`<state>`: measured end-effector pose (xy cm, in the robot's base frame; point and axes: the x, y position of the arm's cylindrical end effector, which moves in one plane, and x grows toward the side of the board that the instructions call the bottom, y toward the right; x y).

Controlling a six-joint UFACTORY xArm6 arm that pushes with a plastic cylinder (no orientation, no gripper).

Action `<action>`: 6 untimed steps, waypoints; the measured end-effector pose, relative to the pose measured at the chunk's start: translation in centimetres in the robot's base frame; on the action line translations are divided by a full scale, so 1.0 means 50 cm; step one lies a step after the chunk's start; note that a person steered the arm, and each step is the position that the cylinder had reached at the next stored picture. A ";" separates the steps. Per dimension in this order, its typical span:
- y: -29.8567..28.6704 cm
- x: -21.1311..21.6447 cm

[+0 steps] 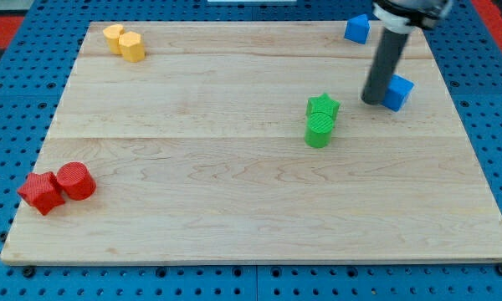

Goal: Push the blue cube into the blue triangle

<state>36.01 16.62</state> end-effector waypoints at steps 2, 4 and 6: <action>0.130 0.066; 0.170 -0.018; 0.109 -0.158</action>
<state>28.11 22.05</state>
